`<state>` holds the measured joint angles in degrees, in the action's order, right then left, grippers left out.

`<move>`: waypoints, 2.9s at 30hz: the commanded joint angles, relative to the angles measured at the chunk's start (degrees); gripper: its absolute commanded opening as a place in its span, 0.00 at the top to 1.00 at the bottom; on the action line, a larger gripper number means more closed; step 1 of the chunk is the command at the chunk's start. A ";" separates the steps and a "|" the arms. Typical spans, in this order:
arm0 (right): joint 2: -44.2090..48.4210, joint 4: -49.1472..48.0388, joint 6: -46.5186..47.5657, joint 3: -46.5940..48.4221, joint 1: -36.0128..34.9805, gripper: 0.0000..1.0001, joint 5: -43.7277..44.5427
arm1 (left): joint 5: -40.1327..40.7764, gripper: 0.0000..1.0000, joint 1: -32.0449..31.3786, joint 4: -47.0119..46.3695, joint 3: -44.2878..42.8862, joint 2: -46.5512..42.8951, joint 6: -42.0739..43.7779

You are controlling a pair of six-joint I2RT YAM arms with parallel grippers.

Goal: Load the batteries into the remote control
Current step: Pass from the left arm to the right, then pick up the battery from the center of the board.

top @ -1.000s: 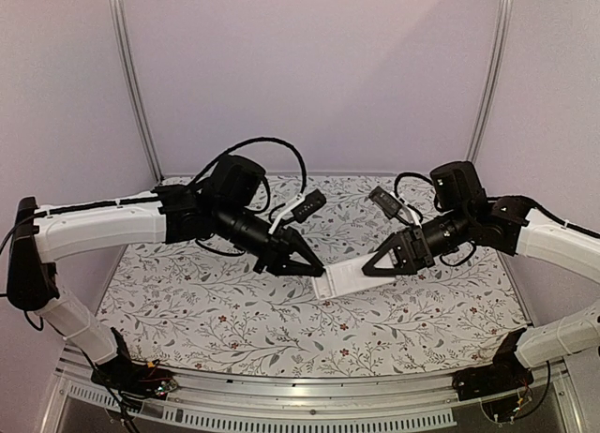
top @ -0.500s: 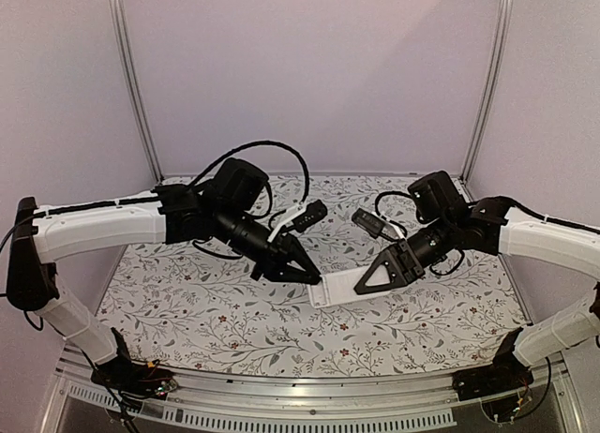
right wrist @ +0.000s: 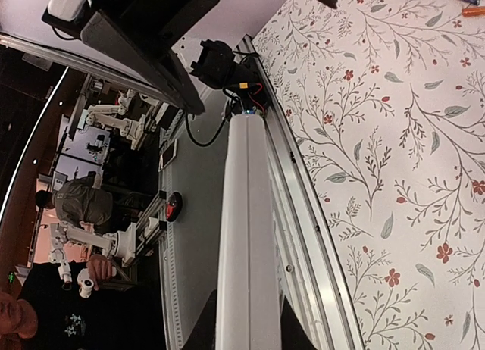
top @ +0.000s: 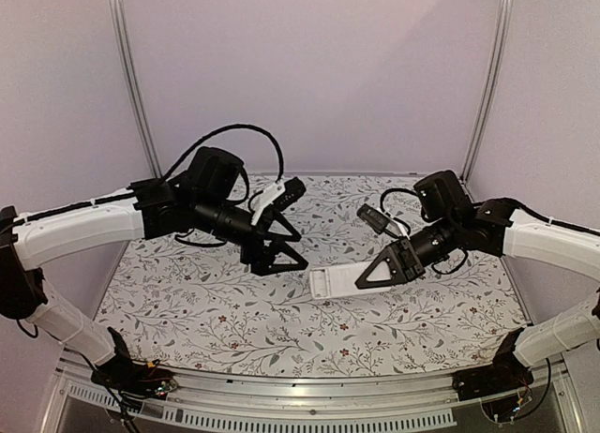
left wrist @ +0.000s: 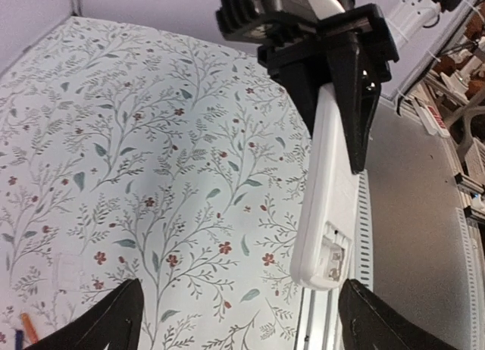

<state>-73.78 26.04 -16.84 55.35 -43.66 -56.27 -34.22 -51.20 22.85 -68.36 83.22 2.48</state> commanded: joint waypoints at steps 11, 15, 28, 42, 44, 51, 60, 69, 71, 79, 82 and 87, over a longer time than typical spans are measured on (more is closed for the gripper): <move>6.38 -5.45 -2.22 -7.23 8.54 1.00 9.11 | 30.30 0.13 12.45 4.88 -2.94 6.14 -8.97; 6.71 -5.47 -2.37 -8.28 10.69 1.00 10.26 | 30.61 0.39 13.51 9.56 -8.08 13.88 -9.17; 6.34 -6.50 -1.73 -9.14 11.66 1.00 9.45 | 36.45 0.54 16.90 18.38 -18.41 30.14 -3.50; 5.05 -6.89 -2.05 -8.89 11.60 1.00 8.07 | 36.20 0.63 18.15 21.37 -20.84 36.22 3.92; 5.11 -6.95 -2.12 -8.86 11.62 1.00 8.03 | 37.61 0.64 18.23 21.26 -21.02 36.71 4.56; 4.94 -6.94 -2.41 -8.68 11.59 1.00 7.76 | 37.99 0.68 19.06 19.65 -21.14 37.34 6.20; 4.92 -6.85 -2.57 -8.57 11.62 1.00 8.20 | 36.94 0.69 19.77 19.47 -22.00 39.50 6.68; 5.14 -6.87 -3.02 -8.51 11.62 1.00 8.55 | 36.30 0.73 21.34 18.01 -22.09 41.25 6.33; 5.07 -6.86 -2.99 -8.51 11.69 1.00 8.55 | 36.14 0.75 21.45 17.98 -22.20 41.89 6.35; 4.46 -6.94 -2.76 -8.25 11.69 1.00 8.33 | 34.00 0.82 21.76 18.11 -23.81 44.13 6.08; 4.26 -6.95 -2.89 -8.09 11.67 1.00 8.11 | 33.49 0.75 21.78 18.53 -25.27 45.08 5.79; 4.33 -6.87 -2.89 -7.89 11.71 1.00 8.19 | 33.96 0.74 21.82 20.86 -29.13 47.24 5.87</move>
<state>-68.95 20.10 -19.70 46.63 -32.18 -47.31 0.47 -30.04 41.76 -95.26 127.28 8.36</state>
